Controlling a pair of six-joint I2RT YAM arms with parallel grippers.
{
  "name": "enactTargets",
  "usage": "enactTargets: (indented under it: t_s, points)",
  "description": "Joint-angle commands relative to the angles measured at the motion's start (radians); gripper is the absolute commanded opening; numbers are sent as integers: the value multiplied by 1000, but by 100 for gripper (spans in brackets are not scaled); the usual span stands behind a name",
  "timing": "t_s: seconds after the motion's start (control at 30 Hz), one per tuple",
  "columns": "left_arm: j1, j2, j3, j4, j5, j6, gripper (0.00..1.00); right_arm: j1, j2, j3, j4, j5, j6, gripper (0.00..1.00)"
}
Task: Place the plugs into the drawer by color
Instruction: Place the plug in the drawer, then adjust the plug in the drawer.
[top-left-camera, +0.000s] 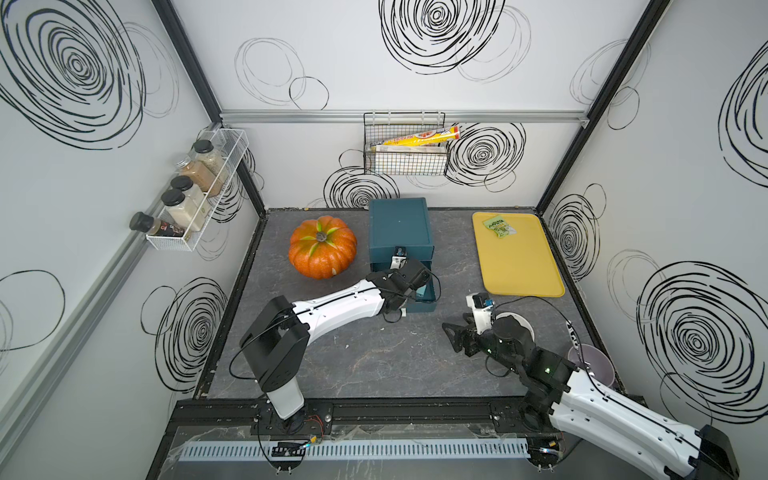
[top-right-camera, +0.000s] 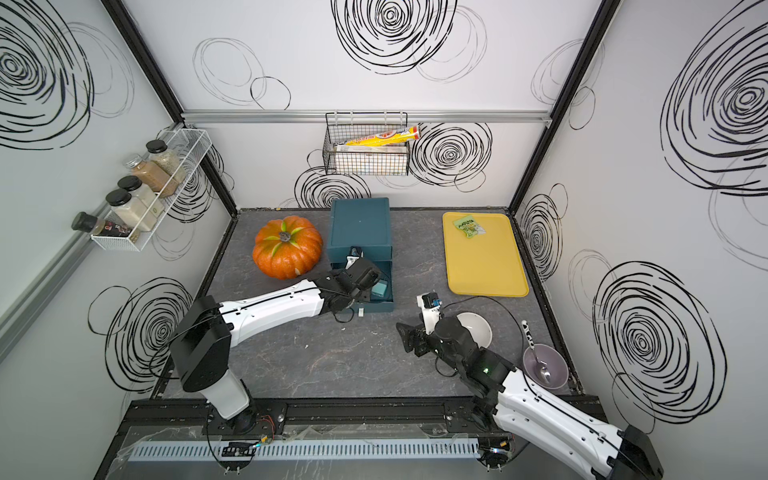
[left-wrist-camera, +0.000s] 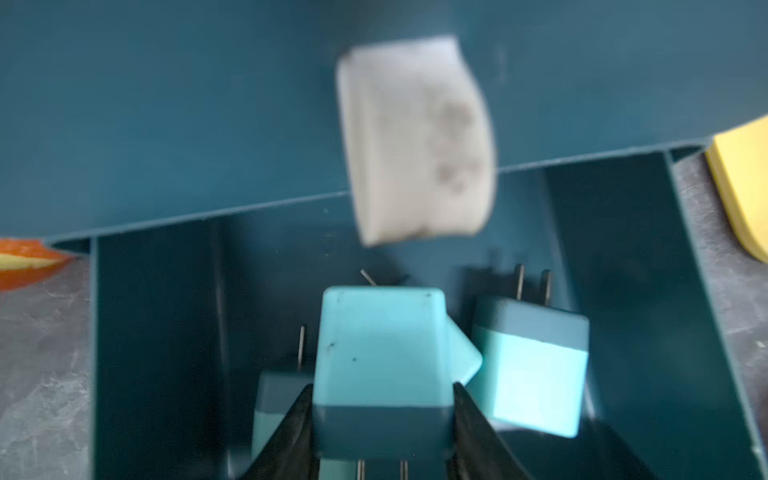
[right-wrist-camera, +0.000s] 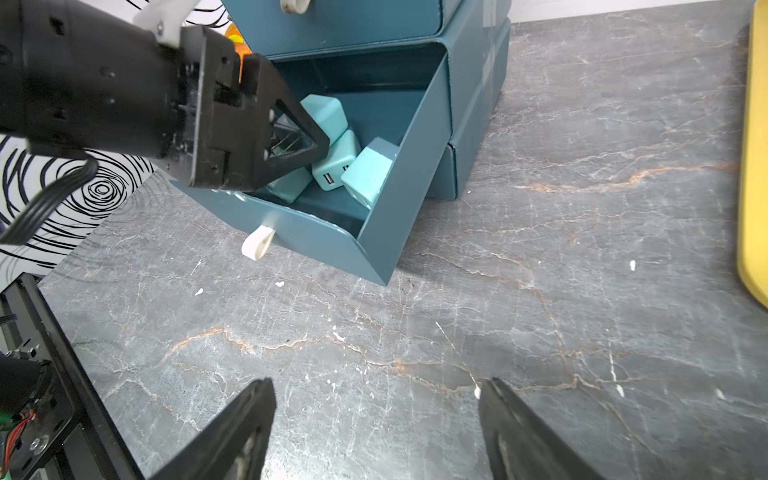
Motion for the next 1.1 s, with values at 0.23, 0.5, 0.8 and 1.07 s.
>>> enactTargets:
  t_s: [0.23,0.5,0.8,1.07]
  points:
    - [7,-54,4,-35,-13,-7,68,-4,15,-7,28,-5,0,82]
    - [7,-166,-18,-30,-30,6,69,-4,8,-9,30,-20,-2,82]
    - [79,-450,-143,33,51,45,60,-3,275,368,-55,-108,-88,71]
    - [292,-722,-448,199,257,36,55,-9,787,782,-334,-24,-221,38]
